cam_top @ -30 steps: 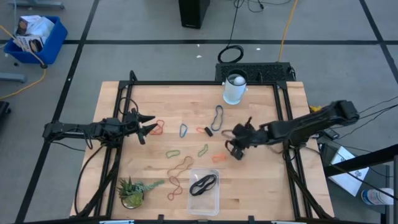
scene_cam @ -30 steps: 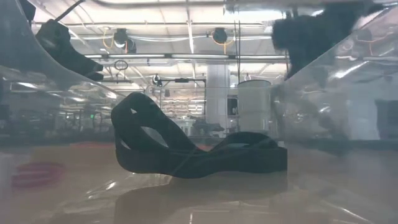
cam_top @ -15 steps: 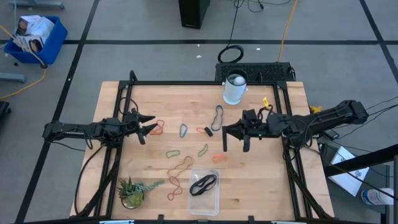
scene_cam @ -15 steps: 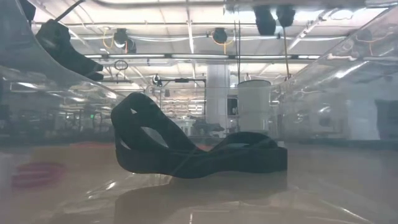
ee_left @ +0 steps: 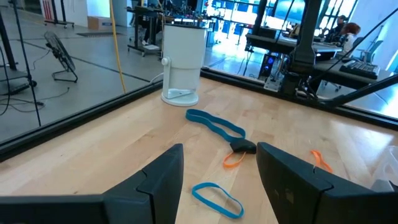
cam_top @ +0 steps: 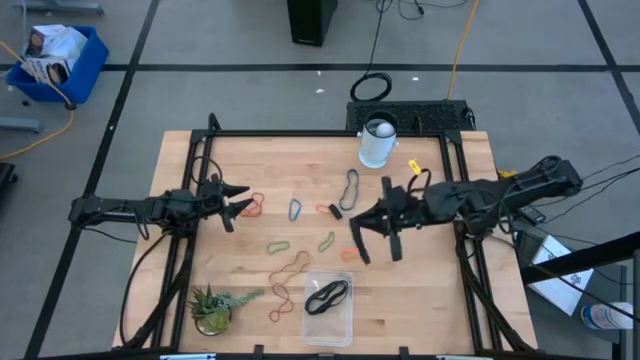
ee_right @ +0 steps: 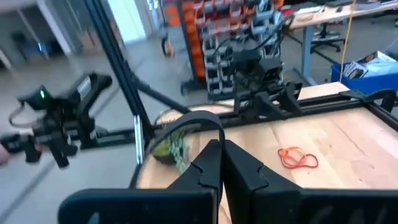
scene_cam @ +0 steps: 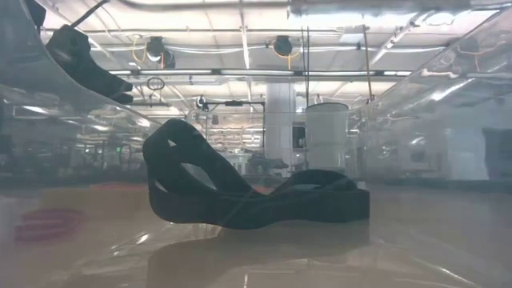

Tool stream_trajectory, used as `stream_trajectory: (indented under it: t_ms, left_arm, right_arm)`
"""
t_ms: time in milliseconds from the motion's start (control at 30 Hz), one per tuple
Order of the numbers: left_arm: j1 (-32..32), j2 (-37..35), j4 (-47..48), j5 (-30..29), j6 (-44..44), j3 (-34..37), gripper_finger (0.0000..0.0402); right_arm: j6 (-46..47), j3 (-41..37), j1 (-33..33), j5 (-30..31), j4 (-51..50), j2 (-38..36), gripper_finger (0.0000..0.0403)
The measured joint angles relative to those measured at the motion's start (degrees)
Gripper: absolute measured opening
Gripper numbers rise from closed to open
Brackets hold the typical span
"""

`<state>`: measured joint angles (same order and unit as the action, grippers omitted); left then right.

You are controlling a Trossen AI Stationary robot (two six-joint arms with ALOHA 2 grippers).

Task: Pick and place rubber bands into bin
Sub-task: Put the black rubber band into the transparent bin

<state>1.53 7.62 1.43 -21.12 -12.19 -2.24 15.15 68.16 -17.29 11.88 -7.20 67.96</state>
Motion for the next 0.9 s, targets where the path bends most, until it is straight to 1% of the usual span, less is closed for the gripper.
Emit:
stream_trajectory:
  t_ms: [67, 133, 267, 333, 567, 900]
  left_arm:
    - [-0.01, 0.00, 0.00, 0.00, 0.00, 0.00, 0.0209]
    - [0.01, 0.00, 0.00, 0.00, 0.00, 0.00, 0.0209]
    - [0.01, -0.01, 0.00, 0.00, 0.01, 0.00, 0.0209]
    - [0.01, 0.00, 0.00, 0.00, 0.00, 0.01, 0.0209]
    - [0.01, -0.02, 0.00, 0.01, -0.01, 0.00, 0.0209]
    - [0.01, 0.00, 0.00, 0.02, -0.01, 0.01, 0.0209]
  right_arm:
    - [-1.16, 3.34, -1.11, 0.05, -2.31, 3.00, 0.0000]
    - [-2.13, 5.93, -2.41, -0.21, -2.45, 6.02, 0.0000]
    - [-3.48, 8.79, -4.88, -3.71, -0.47, 11.66, 0.0000]
    - [-3.90, 9.07, -6.30, -4.65, 0.28, 14.03, 0.0000]
    - [-4.10, 9.11, -9.65, -4.37, 0.45, 21.53, 0.0000]
    - [-3.91, 9.11, -10.32, -4.39, 0.06, 31.32, 0.0000]
